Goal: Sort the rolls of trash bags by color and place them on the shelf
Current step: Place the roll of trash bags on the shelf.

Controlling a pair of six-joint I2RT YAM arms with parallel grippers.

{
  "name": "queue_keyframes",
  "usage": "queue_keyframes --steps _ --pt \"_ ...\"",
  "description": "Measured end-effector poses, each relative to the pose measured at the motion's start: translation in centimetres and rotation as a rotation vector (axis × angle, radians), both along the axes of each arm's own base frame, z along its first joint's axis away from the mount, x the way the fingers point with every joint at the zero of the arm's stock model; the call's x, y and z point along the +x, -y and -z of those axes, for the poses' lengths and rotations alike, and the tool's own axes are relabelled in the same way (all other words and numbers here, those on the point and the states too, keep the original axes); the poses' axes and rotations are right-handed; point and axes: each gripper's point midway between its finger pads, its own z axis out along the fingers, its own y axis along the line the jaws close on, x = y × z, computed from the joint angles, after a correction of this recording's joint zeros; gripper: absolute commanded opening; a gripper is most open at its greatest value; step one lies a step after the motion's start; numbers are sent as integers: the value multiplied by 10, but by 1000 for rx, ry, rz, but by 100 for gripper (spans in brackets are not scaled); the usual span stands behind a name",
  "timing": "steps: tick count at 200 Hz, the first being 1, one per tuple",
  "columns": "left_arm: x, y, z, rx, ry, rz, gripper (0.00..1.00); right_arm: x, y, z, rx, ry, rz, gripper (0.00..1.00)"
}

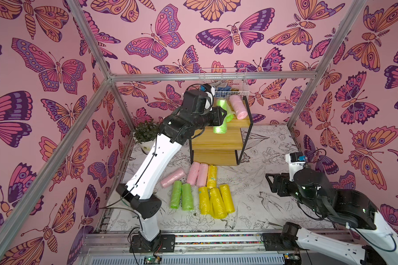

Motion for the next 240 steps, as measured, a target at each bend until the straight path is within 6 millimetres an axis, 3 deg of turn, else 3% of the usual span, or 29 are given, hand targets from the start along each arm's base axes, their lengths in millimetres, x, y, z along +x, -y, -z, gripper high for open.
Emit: queue_keyframes --steps 19,43,68,110,129,134,145,157,166,175,206,218,240 --pt "26 -1 15 45 -6 -32 0 -1 0 18 -15 -33 9 73" --pt "50 -18 32 72 -40 -81 0 -3 -1 37 -28 -70 12 73" --pt "56 -31 33 61 -63 -96 0 -4 -4 47 -33 -93 9 73" --pt "66 -37 33 53 -55 -112 0 -2 -11 48 -21 -102 -5 74" --pt "74 -38 33 42 -49 -114 26 -1 -17 53 -28 -122 -16 75" --pt "76 -38 34 40 -48 -114 29 -1 -18 55 -31 -128 -18 75" --pt "79 -38 33 34 -43 -114 23 0 -21 61 -36 -144 -23 74" --pt "82 -39 34 31 -41 -114 9 -1 -24 67 -41 -162 -27 73" --pt "82 -40 33 31 -40 -115 9 -1 -26 71 -44 -173 -28 73" --pt "82 -39 33 32 -38 -114 18 -1 -27 73 -44 -181 -29 73" --pt "81 -38 33 41 -28 -96 75 1 -32 72 -27 -180 -36 74" --pt "81 -37 37 51 -34 -89 84 1 -33 72 -26 -181 -37 75" --pt "84 -35 49 70 -57 -84 92 3 -36 73 -28 -185 -40 76"
